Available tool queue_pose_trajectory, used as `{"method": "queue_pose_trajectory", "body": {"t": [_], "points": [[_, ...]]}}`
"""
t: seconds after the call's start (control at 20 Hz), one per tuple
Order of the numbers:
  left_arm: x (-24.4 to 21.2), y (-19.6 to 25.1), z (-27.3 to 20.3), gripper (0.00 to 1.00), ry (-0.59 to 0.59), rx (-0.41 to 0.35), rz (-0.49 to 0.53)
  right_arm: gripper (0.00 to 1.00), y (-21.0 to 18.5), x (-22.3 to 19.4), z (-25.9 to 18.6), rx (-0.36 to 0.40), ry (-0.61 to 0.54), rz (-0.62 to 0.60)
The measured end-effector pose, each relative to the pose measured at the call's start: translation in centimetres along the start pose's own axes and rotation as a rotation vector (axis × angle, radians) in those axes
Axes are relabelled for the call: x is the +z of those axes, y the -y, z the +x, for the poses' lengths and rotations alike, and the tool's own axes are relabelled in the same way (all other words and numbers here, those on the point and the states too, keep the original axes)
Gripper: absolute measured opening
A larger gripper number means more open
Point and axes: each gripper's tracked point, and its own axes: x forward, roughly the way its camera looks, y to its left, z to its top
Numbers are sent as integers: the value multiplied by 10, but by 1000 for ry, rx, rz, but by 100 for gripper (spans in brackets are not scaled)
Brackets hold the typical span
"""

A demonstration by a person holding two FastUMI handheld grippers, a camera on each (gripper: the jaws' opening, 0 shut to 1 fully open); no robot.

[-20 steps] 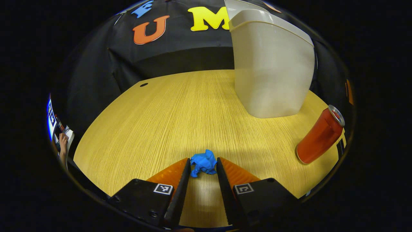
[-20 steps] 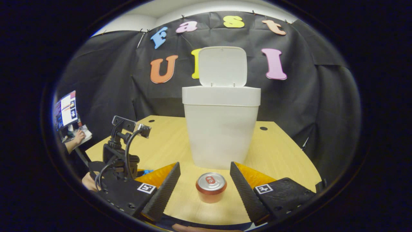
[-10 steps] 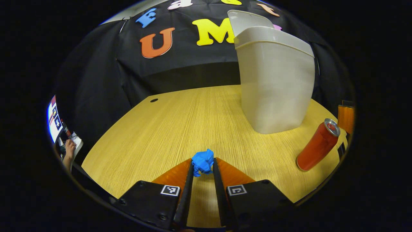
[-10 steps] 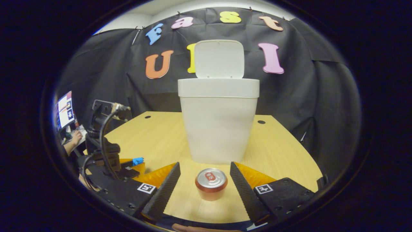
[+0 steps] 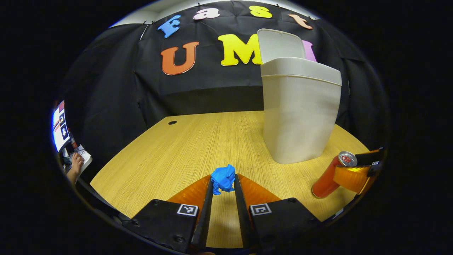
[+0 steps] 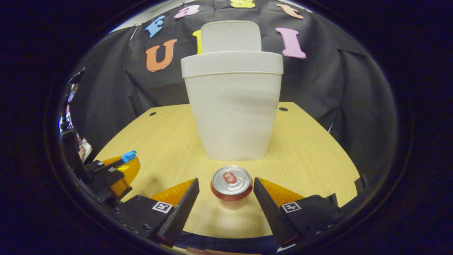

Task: Press the lid of the desktop garbage bin to open it, pick up the crumpled paper on the desktop and throw it into the bin, then pick up the pop can on the desktop and drop it into the bin, and finally close the garbage bin lid.

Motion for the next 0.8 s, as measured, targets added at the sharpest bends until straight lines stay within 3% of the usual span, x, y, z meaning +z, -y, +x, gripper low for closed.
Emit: {"method": "queue_pose_trajectory", "body": {"t": [0.15, 0.35, 0.6, 0.8], "points": [[11, -6, -9, 39, 33, 5, -27, 96, 0, -18, 8, 8, 14, 49], [18, -11, -17, 40, 53, 13, -42, 95, 10, -29, 26, -33, 140, 2], [20, -9, -22, 40, 63, 15, -50, 90, -5, -35, 36, 40, 185, -4], [24, -5, -28, 40, 86, 5, -25, 89, -5, -28, 46, 26, 250, -39]]}}
